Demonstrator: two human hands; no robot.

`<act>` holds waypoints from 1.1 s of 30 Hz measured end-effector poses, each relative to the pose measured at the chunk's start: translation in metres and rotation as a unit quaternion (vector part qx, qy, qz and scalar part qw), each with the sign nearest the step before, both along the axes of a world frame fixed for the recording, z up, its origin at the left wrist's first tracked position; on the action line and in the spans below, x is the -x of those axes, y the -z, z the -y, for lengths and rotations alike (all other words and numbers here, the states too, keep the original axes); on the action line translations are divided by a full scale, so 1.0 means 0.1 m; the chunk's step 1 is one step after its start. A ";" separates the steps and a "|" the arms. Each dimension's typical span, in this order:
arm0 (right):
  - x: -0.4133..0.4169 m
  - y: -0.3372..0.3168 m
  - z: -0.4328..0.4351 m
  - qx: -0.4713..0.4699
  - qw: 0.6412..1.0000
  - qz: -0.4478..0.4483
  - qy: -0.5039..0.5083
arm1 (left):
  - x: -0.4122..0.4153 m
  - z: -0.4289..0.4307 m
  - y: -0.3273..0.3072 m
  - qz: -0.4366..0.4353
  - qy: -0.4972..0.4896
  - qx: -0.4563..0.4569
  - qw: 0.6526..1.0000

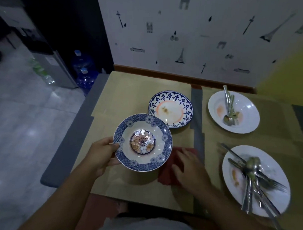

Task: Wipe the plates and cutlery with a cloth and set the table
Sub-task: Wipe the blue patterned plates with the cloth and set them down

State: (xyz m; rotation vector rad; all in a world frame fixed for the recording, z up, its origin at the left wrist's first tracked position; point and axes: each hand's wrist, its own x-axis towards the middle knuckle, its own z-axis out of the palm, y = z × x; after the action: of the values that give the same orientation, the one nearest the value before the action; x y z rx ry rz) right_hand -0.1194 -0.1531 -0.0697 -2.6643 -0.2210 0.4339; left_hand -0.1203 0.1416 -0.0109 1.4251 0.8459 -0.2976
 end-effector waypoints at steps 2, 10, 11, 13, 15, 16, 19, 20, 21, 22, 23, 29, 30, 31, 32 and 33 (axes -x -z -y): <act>0.08 0.13 -0.08 0.092 0.995 -0.026 -0.025 | 0.06 -0.05 0.07 -0.006 -0.004 0.015 1.000; 0.24 0.48 -0.14 0.114 0.993 0.012 -0.028 | 0.19 -0.10 0.23 -0.020 -0.012 0.053 0.998; 0.25 0.49 -0.13 0.096 0.995 0.025 -0.020 | 0.19 -0.10 0.24 -0.020 -0.012 0.054 0.998; 0.24 0.50 -0.10 0.055 0.996 0.063 0.004 | 0.20 -0.10 0.25 -0.020 -0.011 0.054 0.998; 0.22 0.52 -0.04 0.022 0.995 0.097 0.017 | 0.20 -0.11 0.28 -0.023 -0.009 0.051 0.998; 0.20 0.52 -0.02 0.011 0.994 0.109 0.022 | 0.20 -0.11 0.29 -0.026 -0.009 0.051 0.998; 0.13 0.39 0.04 -0.038 0.993 0.110 0.021 | 0.20 -0.11 0.31 -0.027 -0.012 0.052 0.998; 0.11 0.30 0.05 -0.061 0.992 0.102 0.038 | 0.19 -0.10 0.31 -0.026 -0.014 0.051 0.998; 0.08 0.21 0.06 -0.092 0.990 0.089 0.062 | 0.19 -0.10 0.32 -0.025 -0.014 0.049 0.998; 0.05 0.11 0.06 -0.117 0.986 0.072 0.095 | 0.18 -0.09 0.32 -0.024 -0.016 0.047 0.998; 0.02 0.04 0.06 -0.143 0.979 0.066 0.128 | 0.17 -0.08 0.33 -0.021 -0.018 0.045 0.999; -0.14 -0.55 -0.18 -0.263 0.944 0.119 0.158 | 0.13 0.05 0.32 -0.006 -0.014 0.041 0.999; -0.17 -0.64 -0.25 -0.271 0.947 0.120 0.128 | 0.12 0.08 0.32 -0.003 -0.012 0.039 0.999; -0.20 -0.72 -0.32 -0.268 0.951 0.119 0.096 | 0.11 0.11 0.31 -0.002 -0.011 0.038 0.999; -0.24 -0.76 -0.39 -0.251 0.959 0.118 0.060 | 0.11 0.14 0.31 -0.001 -0.009 0.037 0.999; -0.27 -0.78 -0.47 -0.227 0.967 0.114 0.020 | 0.10 0.17 0.30 0.000 -0.007 0.037 0.999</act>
State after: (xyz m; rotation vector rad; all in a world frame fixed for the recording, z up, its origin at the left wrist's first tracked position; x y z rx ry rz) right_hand -0.0928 -0.1057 0.0079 -2.2558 -0.2955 0.0483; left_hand -0.1300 0.1249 -0.0411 1.3494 0.8372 -0.3148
